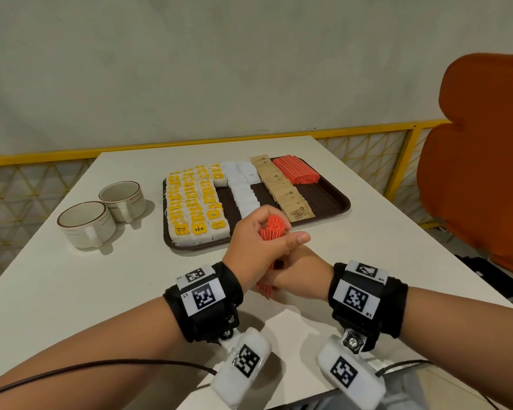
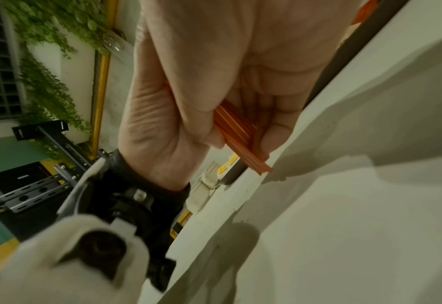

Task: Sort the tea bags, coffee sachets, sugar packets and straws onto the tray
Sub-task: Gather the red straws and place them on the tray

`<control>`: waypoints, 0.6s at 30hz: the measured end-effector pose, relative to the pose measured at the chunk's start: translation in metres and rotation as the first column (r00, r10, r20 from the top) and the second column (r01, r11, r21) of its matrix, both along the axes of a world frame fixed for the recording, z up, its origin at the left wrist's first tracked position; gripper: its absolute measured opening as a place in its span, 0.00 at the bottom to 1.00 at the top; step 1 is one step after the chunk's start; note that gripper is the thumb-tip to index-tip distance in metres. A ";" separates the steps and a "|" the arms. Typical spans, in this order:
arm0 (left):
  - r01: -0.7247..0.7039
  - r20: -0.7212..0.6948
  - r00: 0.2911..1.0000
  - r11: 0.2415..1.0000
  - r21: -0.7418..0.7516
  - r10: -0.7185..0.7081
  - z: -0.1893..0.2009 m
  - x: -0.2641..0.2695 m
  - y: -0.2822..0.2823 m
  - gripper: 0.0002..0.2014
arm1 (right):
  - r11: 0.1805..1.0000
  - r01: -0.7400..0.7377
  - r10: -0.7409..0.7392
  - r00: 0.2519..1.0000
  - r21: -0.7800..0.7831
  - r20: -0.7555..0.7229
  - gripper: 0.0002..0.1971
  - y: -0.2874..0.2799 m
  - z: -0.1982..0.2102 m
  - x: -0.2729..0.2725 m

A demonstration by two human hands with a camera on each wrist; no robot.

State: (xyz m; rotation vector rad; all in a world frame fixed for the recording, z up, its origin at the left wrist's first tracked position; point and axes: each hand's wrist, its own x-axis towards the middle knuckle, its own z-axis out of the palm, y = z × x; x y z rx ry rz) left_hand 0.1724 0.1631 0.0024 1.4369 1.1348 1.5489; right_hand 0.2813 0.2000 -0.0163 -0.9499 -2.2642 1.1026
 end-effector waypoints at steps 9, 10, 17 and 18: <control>-0.035 0.030 0.999 0.993 -0.112 0.039 -0.012 -0.005 -0.005 0.13 | 0.985 -0.094 0.124 0.968 -0.143 0.219 0.12 0.008 0.003 0.014; -0.055 0.033 0.998 0.992 -0.114 0.059 -0.011 -0.006 -0.005 0.13 | 0.985 -0.111 0.142 0.956 -0.132 0.258 0.10 0.012 0.009 0.018; -0.104 -0.005 0.995 0.992 -0.069 0.104 -0.021 -0.006 0.002 0.15 | 0.971 -0.039 0.091 0.973 0.234 -0.214 0.20 0.010 0.058 0.026; -0.119 -0.009 0.993 0.990 -0.077 0.119 -0.021 -0.006 0.004 0.15 | 0.939 -0.112 0.180 0.966 0.325 -0.186 0.21 0.003 0.062 0.024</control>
